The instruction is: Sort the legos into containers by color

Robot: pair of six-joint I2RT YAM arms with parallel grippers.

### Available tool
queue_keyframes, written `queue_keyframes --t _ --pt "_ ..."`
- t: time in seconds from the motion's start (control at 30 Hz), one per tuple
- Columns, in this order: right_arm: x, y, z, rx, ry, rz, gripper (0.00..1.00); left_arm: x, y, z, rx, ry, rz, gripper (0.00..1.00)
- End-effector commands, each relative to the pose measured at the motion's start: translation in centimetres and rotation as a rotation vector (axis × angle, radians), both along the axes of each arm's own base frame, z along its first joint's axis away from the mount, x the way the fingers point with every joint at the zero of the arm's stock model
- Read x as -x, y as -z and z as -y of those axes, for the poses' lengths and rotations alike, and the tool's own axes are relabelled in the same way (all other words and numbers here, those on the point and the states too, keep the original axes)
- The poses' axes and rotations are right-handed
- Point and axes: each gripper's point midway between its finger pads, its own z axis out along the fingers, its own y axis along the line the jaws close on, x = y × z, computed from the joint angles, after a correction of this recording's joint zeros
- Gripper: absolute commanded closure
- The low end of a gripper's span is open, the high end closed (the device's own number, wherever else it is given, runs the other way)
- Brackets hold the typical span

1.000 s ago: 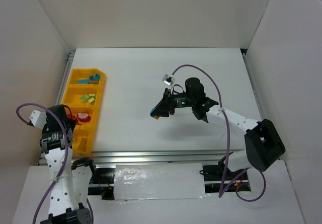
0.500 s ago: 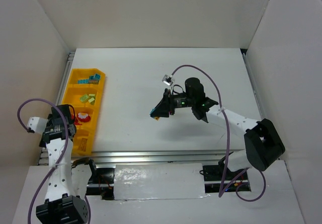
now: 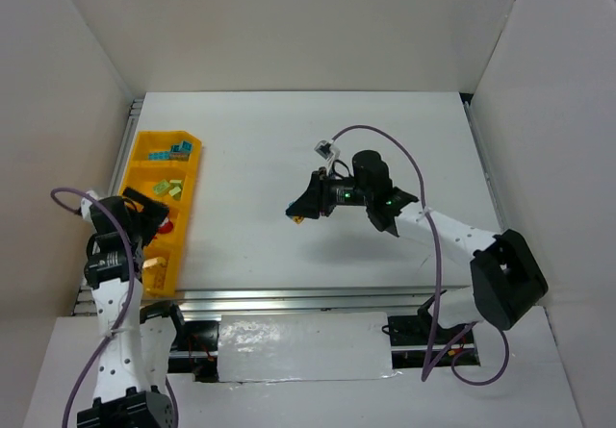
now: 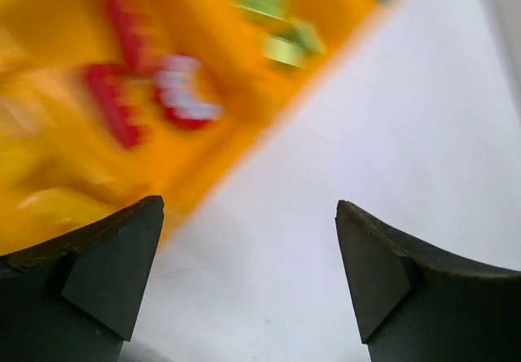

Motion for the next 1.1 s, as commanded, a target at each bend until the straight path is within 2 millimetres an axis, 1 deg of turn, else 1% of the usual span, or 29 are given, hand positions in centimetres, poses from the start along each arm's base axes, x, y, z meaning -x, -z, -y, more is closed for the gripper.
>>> queue_keyframes --t 0.0,0.03,0.07,0.1,0.13,0.17,0.2,0.23,0.3,0.33,0.4,0.43,0.5,0.53,0.57,0.6,0.63,0.67,0.7,0.73,0.77,0.8,0.87,0.93,0.97,1.0,1.03,1.07 --pt "-1.9 -4.0 1.2 -0.070 0.233 -0.011 1.00 -5.4 -7.3 9.1 0.025 0.657 0.429 0.00" --pt "-1.8 -4.0 1.6 -0.080 0.261 -0.018 1.00 -4.8 -8.1 12.1 0.103 0.813 0.494 0.01" --pt "-2.0 -4.5 2.0 -0.104 0.303 -0.026 1.00 -4.7 -8.9 14.1 0.129 0.911 0.532 0.01" --pt "-1.4 -5.7 2.3 -0.140 0.302 -0.005 1.00 -4.7 -10.3 15.5 0.123 0.987 0.583 0.01" --pt "-1.1 -6.0 2.5 -0.153 0.302 -0.001 1.00 -4.5 -12.0 16.9 0.100 1.072 0.634 0.00" --pt "-0.8 -6.4 2.6 -0.161 0.293 -0.002 1.00 -3.4 -12.5 20.1 0.130 1.221 0.647 0.01" --pt "-0.3 -7.1 2.7 -0.173 0.280 0.009 1.00 -2.8 -13.3 21.5 0.116 1.300 0.674 0.02" --pt "0.1 -7.6 2.7 -0.177 0.259 0.014 1.00 -1.2 -14.0 24.2 0.106 1.441 0.707 0.02" --pt "0.8 -8.5 3.0 -0.184 0.246 0.022 1.00 0.2 -14.6 26.1 0.074 1.543 0.761 0.01" --pt "0.9 -8.6 3.2 -0.171 0.248 0.010 1.00 1.5 -15.0 27.3 0.044 1.604 0.803 0.01" --pt "1.0 -9.4 3.6 -0.170 0.275 0.002 1.00 1.5 -14.9 27.5 0.016 1.582 0.836 0.01" --pt "1.2 -9.4 3.8 -0.162 0.282 -0.017 1.00 1.8 -15.2 27.4 0.001 1.578 0.860 0.00" --pt "1.3 -9.5 4.0 -0.164 0.303 -0.061 1.00 1.2 -14.9 27.0 -0.030 1.524 0.869 0.00" --pt "1.5 -9.5 4.1 -0.157 0.314 -0.110 1.00 1.1 -15.5 26.8 -0.061 1.509 0.906 0.00" --pt "1.5 -9.4 4.1 -0.156 0.326 -0.137 1.00 1.0 -15.6 26.6 -0.074 1.493 0.920 0.01" --pt "1.5 -9.0 4.2 -0.155 0.335 -0.168 1.00 0.5 -15.2 26.3 -0.089 1.458 0.924 0.00" --pt "1.6 -9.0 4.1 -0.171 0.343 -0.208 1.00 0.4 -16.0 26.2 -0.115 1.442 0.971 0.00" --pt "1.6 -8.9 4.2 -0.176 0.352 -0.229 1.00 0.3 -16.0 26.2 -0.122 1.437 0.995 0.01" --pt "1.6 -8.7 4.1 -0.180 0.361 -0.248 1.00 0.3 -15.4 26.4 -0.112 1.441 1.004 0.01" --pt "1.5 -8.4 4.1 -0.191 0.375 -0.281 1.00 0.3 -15.4 26.6 -0.110 1.455 1.027 0.01" --pt "1.5 -8.3 4.0 -0.197 0.378 -0.296 1.00 0.6 -16.6 26.7 -0.143 1.453 1.108 0.01" --pt "1.4 -7.9 4.0 -0.199 0.386 -0.313 1.00 0.5 -16.1 26.8 -0.157 1.452 1.122 0.00" --pt "1.4 -8.4 3.9 -0.226 0.399 -0.327 1.00 0.7 -16.5 27.9 -0.207 1.474 1.168 0.00" --pt "1.6 -8.8 3.9 -0.247 0.400 -0.344 1.00 0.7 -15.9 29.7 -0.296 1.513 1.176 0.01" --pt "2.1 -9.2 3.6 -0.260 0.386 -0.338 1.00 0.9 -15.1 30.5 -0.326 1.545 1.148 0.01" --pt "2.2 -9.5 3.6 -0.266 0.383 -0.336 1.00 0.8 -15.2 31.2 -0.420 1.567 1.162 0.01" --pt "2.3 -9.8 3.5 -0.264 0.383 -0.332 1.00 1.3 -14.7 32.7 -0.429 1.596 1.149 0.01" --pt "2.4 -9.8 3.4 -0.258 0.380 -0.330 1.00 1.5 -14.5 33.2 -0.453 1.610 1.145 0.00"
